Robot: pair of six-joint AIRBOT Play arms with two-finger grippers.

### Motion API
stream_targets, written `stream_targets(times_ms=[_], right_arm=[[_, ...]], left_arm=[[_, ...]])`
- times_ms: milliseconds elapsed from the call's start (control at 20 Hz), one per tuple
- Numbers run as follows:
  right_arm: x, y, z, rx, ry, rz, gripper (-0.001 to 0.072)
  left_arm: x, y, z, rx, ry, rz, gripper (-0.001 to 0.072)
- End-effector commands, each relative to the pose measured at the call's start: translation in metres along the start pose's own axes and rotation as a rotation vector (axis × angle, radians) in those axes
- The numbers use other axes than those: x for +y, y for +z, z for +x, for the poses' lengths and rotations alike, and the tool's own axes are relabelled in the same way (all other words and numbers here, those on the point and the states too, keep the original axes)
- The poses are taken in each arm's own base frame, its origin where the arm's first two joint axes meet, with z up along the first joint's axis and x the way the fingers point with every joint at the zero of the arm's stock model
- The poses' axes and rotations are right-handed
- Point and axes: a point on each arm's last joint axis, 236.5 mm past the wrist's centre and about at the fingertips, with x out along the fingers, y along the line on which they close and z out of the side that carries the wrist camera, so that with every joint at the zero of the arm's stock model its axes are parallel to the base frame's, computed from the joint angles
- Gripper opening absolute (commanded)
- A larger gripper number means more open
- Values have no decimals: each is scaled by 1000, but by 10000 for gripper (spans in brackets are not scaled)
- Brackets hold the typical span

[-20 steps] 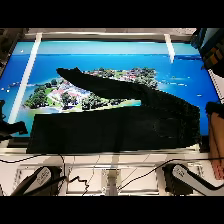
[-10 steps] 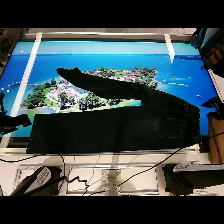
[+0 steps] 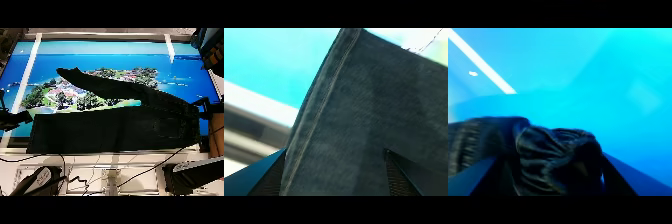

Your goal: Fold the clothes and pants, and hang the long-sleeved shirts on hangers.

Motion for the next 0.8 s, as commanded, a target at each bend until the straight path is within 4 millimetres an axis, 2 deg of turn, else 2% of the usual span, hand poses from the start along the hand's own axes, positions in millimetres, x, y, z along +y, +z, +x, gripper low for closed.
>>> stream_targets(times_ms=[0,100,150,200,300,450,500,550,650,750], right_arm=[[34,6,20,-9,131,-10,541],[73,11,12,-38,271,-85,237],[90,14,6,-54,325,-115,134],[104,16,-1,-68,362,-151,74],[124,20,-18,-94,394,-272,72],[148,3,-43,-62,433,-522,72],[154,0,-50,-62,437,-581,72],[156,2,-55,-90,422,-621,71],[150,11,-62,-151,307,-670,70],[138,24,-68,-224,124,-729,70]], left_arm=[[-25,21,-1,-83,-45,34,705],[-40,31,-1,-127,-59,74,705],[-49,36,-2,-149,-65,97,704],[-57,41,-3,-170,-72,121,704],[-74,49,-5,-211,-85,164,704],[-100,60,-9,-272,-125,194,682],[-110,64,-11,-293,-157,159,569],[-120,70,-12,-314,-197,119,482],[-142,81,-7,-336,-297,26,491],[-162,91,8,-320,-396,-91,493]])
